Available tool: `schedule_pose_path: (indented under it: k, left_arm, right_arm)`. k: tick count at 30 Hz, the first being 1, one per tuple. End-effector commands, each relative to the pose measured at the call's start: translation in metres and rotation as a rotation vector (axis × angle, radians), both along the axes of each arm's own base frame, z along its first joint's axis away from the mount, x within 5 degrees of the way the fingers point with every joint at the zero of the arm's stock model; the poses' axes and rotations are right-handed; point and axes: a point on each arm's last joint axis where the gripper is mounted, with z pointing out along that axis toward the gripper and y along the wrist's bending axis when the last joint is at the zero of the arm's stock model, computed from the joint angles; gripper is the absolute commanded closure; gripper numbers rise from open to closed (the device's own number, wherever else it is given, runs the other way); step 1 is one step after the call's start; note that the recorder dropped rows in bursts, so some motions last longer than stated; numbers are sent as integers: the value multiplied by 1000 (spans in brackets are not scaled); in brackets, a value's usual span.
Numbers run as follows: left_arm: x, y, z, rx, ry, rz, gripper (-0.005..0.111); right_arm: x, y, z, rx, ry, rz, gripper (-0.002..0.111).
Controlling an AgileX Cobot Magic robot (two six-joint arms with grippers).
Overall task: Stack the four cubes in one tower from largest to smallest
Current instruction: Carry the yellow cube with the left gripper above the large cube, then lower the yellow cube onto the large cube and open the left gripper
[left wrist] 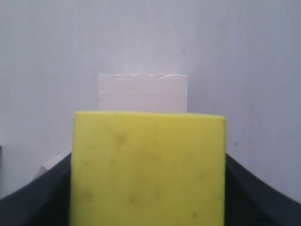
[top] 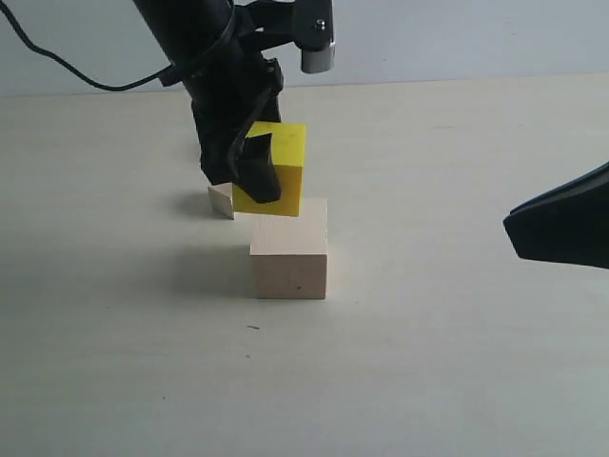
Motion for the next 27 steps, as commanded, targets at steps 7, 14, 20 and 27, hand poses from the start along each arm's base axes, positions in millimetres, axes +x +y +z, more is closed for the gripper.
schedule_pose_path:
  k: [7,14,20,27]
  left_arm:
    - [10,-11,-24,-21,7,1,107]
    - [17,-16,-46,-15,24,-10,107]
    - [18,-19,-45,-44,12,4,107]
    - [16,-18,-45,-33,41,26,107]
  right_arm:
    - [-1,-1,-1,-8,-3,2,108]
    - [-1,-1,-1,-1,7,-10,108]
    - [-1,-1,-1,1,10,-14,108]
    - [-1,-1,-1,2,22,-22,108]
